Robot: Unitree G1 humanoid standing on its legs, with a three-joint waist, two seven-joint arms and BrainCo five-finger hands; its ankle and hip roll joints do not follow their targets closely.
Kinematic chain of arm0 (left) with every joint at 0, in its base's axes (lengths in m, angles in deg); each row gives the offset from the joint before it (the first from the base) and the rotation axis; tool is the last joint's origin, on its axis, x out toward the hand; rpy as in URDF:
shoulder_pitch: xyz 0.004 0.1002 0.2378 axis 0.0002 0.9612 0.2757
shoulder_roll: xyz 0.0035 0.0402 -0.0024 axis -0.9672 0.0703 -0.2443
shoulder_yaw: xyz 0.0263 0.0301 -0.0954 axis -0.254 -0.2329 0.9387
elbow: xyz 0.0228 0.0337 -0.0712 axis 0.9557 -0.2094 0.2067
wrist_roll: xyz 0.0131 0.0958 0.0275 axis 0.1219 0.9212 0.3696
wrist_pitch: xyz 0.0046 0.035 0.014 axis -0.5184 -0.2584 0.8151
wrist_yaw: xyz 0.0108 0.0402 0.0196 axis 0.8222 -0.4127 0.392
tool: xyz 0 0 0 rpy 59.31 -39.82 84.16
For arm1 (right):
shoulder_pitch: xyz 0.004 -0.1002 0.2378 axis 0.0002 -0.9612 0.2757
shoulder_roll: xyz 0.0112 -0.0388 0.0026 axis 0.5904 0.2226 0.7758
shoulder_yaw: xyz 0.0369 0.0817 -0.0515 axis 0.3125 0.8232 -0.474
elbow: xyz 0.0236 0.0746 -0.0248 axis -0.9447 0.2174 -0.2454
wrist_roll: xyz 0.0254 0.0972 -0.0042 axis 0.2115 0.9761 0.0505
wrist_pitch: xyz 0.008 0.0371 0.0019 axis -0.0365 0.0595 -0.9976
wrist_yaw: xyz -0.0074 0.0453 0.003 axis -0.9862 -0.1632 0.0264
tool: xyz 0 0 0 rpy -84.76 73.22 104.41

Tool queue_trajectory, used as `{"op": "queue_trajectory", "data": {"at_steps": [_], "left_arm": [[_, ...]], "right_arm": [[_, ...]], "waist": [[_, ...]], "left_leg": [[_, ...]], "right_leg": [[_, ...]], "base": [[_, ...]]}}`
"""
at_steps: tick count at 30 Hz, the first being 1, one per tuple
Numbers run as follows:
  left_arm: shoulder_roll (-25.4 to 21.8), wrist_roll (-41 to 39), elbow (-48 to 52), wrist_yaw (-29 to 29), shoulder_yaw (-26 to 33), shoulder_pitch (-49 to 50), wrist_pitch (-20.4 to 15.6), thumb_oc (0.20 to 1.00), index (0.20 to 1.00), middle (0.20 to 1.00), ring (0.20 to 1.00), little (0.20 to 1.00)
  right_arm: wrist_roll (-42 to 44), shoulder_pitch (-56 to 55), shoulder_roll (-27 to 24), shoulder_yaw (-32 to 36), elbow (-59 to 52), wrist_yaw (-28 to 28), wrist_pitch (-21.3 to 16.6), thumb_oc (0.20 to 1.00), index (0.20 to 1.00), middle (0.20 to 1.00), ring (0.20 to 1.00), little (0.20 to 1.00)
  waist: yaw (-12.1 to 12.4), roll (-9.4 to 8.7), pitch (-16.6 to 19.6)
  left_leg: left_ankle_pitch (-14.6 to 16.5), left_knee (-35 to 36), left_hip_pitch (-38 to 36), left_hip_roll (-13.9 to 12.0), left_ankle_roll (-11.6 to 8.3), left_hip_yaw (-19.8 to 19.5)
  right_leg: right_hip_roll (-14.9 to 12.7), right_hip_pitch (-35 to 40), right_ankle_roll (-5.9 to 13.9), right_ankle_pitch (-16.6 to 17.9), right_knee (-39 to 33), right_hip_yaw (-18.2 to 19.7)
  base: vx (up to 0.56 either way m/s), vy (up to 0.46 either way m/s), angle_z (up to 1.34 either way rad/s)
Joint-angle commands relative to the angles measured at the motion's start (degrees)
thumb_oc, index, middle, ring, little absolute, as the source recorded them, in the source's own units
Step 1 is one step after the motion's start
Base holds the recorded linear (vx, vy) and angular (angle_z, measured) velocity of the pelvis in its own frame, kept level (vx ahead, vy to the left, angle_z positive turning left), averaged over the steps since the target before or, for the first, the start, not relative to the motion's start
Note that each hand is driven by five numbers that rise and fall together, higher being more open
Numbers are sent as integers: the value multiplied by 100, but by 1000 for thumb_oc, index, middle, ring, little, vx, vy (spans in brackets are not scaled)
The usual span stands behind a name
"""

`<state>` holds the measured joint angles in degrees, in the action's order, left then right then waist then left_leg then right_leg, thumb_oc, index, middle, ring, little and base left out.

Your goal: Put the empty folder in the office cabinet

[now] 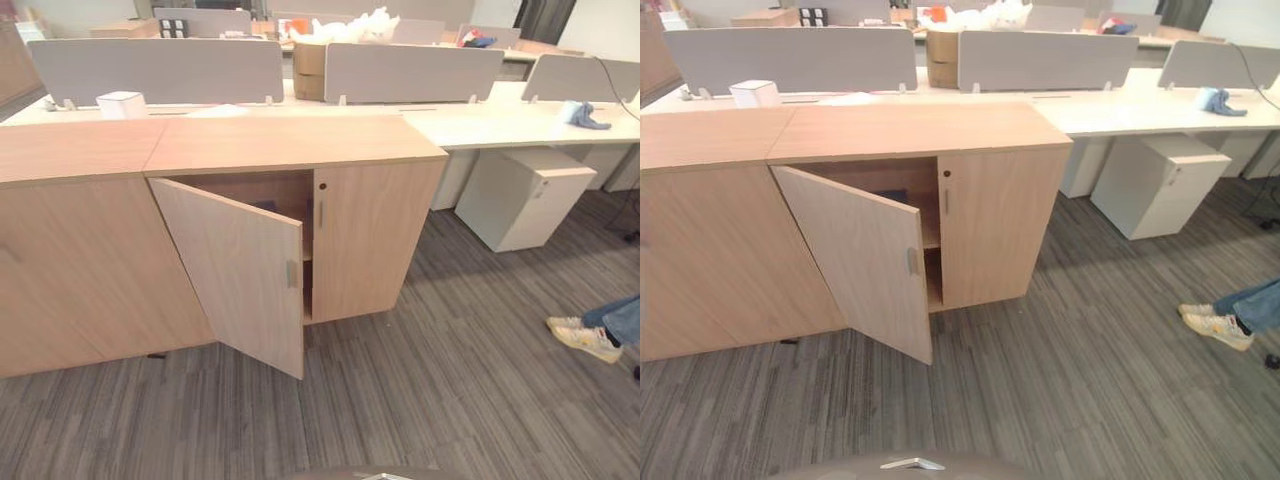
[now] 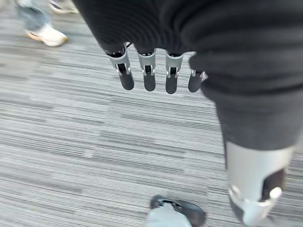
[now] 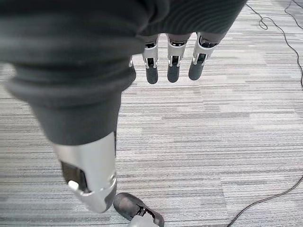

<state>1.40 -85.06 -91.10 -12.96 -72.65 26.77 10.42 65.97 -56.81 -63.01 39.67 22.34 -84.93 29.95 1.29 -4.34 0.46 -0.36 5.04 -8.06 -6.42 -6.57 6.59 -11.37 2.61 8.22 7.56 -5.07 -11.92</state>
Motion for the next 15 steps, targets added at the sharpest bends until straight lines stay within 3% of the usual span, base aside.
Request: {"op": "queue_trajectory", "data": {"at_steps": [1, 3, 15], "left_arm": [[-11, -85, 49, 168, 174, -257, 23, 1000, 1000, 1000, 1000, 1000], [56, -331, -39, 175, 376, -185, 25, 1000, 1000, 1000, 1000, 1000], [48, -484, 69, 185, 189, -311, -12, 1000, 1000, 1000, 1000, 1000]], "right_arm": [[224, 443, -55, -88, 271, -16, -48, 1000, 1000, 1000, 1000, 1000], [264, 432, -53, -62, 311, 32, -40, 1000, 1000, 1000, 1000, 1000], [357, 503, -88, -103, 316, 8, -15, 1000, 1000, 1000, 1000, 1000]], "waist": [[3, -92, -265], [57, -86, -262], [97, -42, -252]], "left_leg": [[356, -4, 267, 234, 300, -250], [352, -4, 275, 232, 297, -268], [314, -4, 333, 208, 275, -296]], "right_leg": [[-371, 73, 298, -373, 147, -27], [-371, 90, 297, -373, 137, -73], [-320, 78, 270, -393, 113, -148]], "base": [[-2, -5, 12], [2, -7, 12], [-3, -3, 3]]}}
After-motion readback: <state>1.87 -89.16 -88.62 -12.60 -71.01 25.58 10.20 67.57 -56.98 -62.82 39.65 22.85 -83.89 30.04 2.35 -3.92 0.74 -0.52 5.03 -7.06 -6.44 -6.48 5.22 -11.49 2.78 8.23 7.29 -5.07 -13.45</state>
